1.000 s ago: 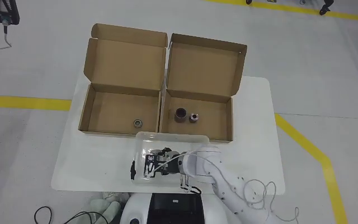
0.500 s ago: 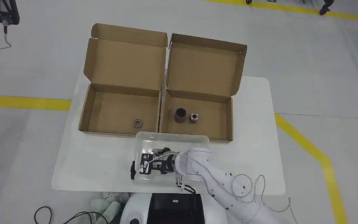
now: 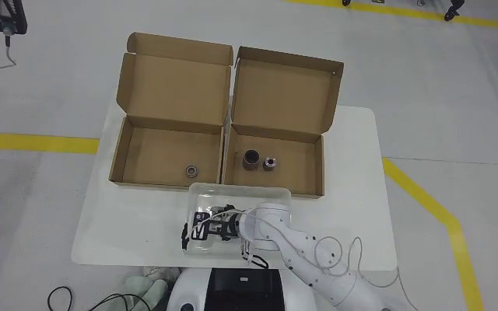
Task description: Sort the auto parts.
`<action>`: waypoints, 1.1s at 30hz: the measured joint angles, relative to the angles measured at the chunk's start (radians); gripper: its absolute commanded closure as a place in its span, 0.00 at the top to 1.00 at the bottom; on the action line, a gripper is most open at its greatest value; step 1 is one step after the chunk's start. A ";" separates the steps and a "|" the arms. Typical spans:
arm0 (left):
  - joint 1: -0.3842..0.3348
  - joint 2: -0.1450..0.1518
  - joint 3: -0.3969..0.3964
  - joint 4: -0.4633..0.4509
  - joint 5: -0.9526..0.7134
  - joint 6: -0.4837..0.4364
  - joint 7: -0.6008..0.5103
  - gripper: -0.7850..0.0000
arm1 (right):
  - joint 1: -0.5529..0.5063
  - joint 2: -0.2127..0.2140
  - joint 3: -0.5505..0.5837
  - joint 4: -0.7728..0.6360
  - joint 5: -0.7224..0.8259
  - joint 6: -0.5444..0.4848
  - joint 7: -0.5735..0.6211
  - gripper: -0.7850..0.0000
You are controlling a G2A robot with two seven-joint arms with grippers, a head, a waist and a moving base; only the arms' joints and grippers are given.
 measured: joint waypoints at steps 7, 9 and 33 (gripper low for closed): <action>0.000 0.000 0.000 0.000 0.000 0.000 0.000 1.00 | 0.013 -0.004 -0.013 0.013 -0.003 0.010 0.003 0.00; 0.000 0.000 0.000 0.000 0.000 0.000 0.000 1.00 | 0.014 -0.005 -0.015 0.014 -0.005 0.012 0.004 0.00; 0.000 0.000 0.000 0.000 0.000 0.000 0.000 1.00 | -0.053 0.034 0.052 -0.107 -0.047 0.020 -0.023 0.42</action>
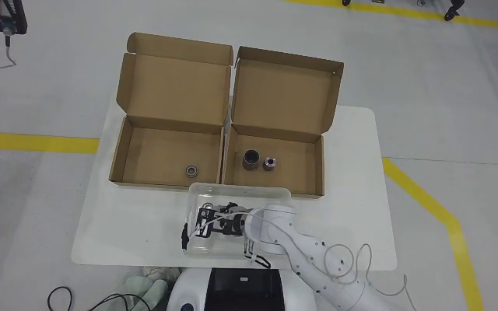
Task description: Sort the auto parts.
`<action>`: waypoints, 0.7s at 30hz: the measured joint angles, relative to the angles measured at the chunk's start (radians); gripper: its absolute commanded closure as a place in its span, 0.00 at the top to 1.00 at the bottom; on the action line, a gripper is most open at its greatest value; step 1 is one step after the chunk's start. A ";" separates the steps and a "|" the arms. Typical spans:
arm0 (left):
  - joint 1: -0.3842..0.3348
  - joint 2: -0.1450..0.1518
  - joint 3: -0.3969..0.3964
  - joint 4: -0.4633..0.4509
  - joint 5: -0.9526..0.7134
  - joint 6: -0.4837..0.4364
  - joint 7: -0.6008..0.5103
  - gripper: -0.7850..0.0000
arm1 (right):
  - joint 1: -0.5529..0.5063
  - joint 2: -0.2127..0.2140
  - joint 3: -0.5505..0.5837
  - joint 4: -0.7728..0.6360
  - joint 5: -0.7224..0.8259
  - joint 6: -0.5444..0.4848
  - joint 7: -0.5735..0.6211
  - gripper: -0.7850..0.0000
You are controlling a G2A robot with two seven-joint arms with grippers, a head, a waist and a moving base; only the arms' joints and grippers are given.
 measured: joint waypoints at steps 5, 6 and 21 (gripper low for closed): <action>0.000 0.000 0.000 0.000 0.000 0.000 0.000 1.00 | 0.044 -0.007 -0.016 0.049 -0.015 -0.023 -0.029 0.41; 0.000 0.000 0.000 0.000 0.000 0.000 0.000 1.00 | 0.054 -0.009 -0.020 0.062 -0.013 -0.027 -0.039 0.41; 0.000 0.000 0.000 0.000 0.000 0.000 0.000 1.00 | 0.170 -0.064 -0.127 0.217 -0.006 -0.024 -0.116 0.41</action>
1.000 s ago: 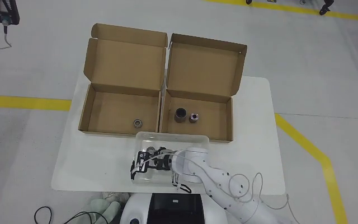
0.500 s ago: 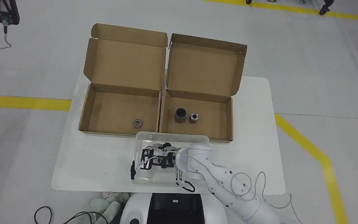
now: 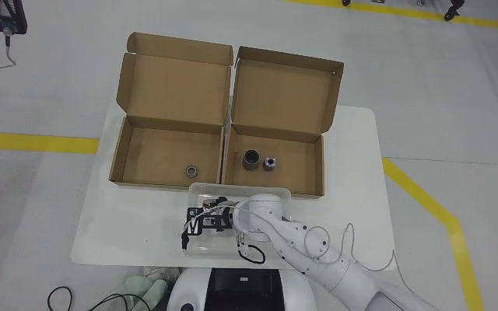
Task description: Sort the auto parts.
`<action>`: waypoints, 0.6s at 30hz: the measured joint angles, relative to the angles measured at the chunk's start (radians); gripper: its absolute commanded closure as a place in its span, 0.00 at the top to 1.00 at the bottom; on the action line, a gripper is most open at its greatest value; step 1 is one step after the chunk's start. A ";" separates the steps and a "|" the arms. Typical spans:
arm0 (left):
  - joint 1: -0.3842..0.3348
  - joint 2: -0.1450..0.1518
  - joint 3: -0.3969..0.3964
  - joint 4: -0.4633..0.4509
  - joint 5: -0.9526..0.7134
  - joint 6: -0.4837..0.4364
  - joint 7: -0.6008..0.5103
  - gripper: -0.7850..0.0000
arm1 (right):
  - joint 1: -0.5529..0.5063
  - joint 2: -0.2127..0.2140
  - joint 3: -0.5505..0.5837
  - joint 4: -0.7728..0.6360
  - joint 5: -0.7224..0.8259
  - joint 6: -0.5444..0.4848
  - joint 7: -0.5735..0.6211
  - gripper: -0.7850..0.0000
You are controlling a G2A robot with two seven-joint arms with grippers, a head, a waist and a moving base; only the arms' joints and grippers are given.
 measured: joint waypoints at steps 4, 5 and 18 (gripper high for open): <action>0.000 0.000 0.000 0.000 0.000 0.000 0.000 1.00 | 0.013 -0.009 -0.009 0.018 -0.001 0.010 -0.012 0.41; 0.000 0.000 0.000 0.000 0.000 0.000 0.000 1.00 | 0.016 -0.010 -0.010 0.020 -0.002 0.012 -0.013 0.41; 0.000 0.000 0.000 0.000 0.000 0.000 0.000 1.00 | 0.048 -0.031 -0.026 0.073 -0.003 0.017 -0.028 0.38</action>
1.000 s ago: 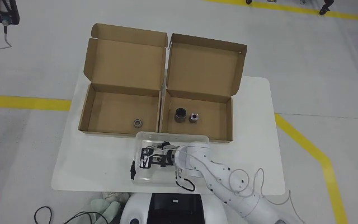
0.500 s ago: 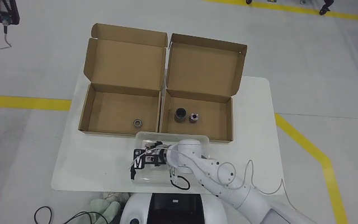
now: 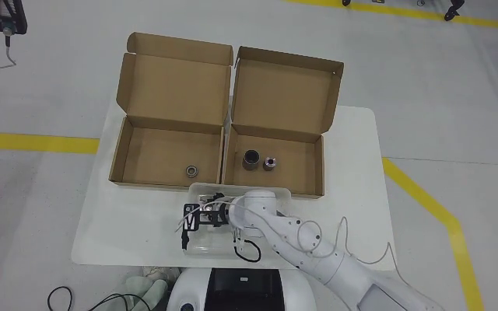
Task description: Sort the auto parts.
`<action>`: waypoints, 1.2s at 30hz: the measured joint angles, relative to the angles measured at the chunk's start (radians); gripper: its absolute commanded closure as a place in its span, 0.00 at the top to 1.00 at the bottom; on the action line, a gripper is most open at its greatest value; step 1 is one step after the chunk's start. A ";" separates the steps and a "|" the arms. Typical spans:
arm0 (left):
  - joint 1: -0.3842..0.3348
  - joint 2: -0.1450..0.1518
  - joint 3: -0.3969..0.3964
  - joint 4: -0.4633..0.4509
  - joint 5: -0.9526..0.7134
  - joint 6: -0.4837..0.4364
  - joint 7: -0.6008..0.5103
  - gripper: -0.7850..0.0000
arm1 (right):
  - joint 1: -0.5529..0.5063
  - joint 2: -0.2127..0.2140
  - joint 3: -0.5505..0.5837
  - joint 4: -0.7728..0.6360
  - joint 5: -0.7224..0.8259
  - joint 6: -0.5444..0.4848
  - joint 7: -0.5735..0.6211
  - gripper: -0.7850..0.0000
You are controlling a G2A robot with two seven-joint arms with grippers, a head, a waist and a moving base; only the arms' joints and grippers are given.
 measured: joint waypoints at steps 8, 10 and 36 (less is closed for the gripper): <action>0.000 0.000 0.000 0.000 0.000 0.000 0.000 1.00 | 0.010 -0.008 0.000 0.027 0.010 -0.008 -0.008 0.00; 0.000 0.000 0.000 0.000 0.000 0.000 0.000 1.00 | 0.010 -0.009 0.001 0.027 0.008 -0.007 -0.009 0.00; 0.000 0.000 0.000 0.000 0.000 0.000 0.000 1.00 | -0.231 0.098 0.241 -0.367 0.078 -0.097 -0.038 0.00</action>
